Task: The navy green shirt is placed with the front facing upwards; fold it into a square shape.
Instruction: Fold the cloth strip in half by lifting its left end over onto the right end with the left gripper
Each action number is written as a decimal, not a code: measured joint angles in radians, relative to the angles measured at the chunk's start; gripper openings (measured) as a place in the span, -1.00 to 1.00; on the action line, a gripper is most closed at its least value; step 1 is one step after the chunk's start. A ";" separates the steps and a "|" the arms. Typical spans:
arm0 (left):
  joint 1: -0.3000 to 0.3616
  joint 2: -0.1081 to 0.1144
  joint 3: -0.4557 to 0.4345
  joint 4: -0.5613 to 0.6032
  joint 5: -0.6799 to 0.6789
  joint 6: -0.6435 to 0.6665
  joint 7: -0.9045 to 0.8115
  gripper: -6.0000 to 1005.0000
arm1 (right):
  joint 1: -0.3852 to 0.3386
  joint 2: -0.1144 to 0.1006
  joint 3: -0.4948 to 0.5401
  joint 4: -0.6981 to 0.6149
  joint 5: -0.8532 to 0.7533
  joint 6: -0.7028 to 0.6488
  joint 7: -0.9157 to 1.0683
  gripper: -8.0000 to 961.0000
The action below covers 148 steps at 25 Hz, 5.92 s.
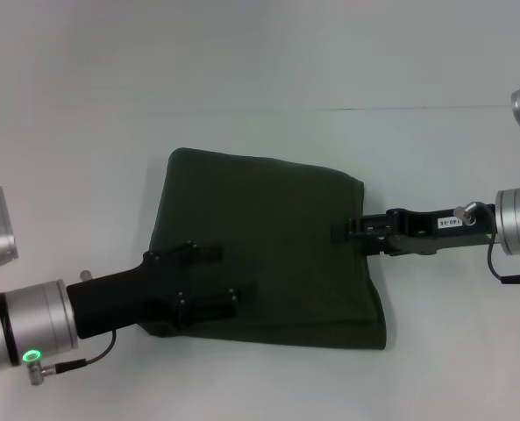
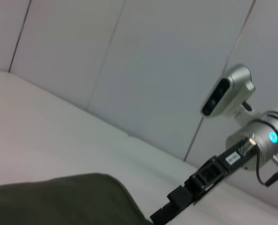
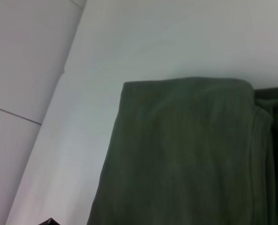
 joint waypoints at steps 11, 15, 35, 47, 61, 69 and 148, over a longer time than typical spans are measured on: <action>-0.001 0.004 -0.022 0.016 0.036 0.008 0.001 0.83 | -0.007 0.004 -0.029 0.000 0.000 0.001 0.020 0.75; -0.004 0.004 -0.022 0.016 0.036 0.011 0.001 0.83 | -0.007 0.013 -0.030 -0.001 0.002 0.006 0.014 0.74; -0.007 0.004 -0.021 0.015 0.036 0.006 0.001 0.83 | 0.002 0.014 -0.023 -0.010 0.008 -0.013 0.020 0.71; -0.009 0.003 -0.021 0.015 0.030 0.007 0.000 0.83 | -0.014 0.028 -0.031 0.000 0.003 0.041 0.014 0.69; -0.007 0.001 -0.021 0.012 0.029 0.002 0.002 0.83 | -0.006 0.065 -0.031 0.000 0.003 0.095 -0.008 0.67; -0.004 0.001 -0.021 0.014 0.028 0.008 0.002 0.83 | -0.018 0.077 -0.031 -0.009 0.008 0.120 -0.047 0.45; -0.010 0.000 -0.091 -0.008 0.021 -0.002 -0.034 0.83 | 0.100 0.010 -0.104 -0.172 0.078 0.099 -0.116 -0.79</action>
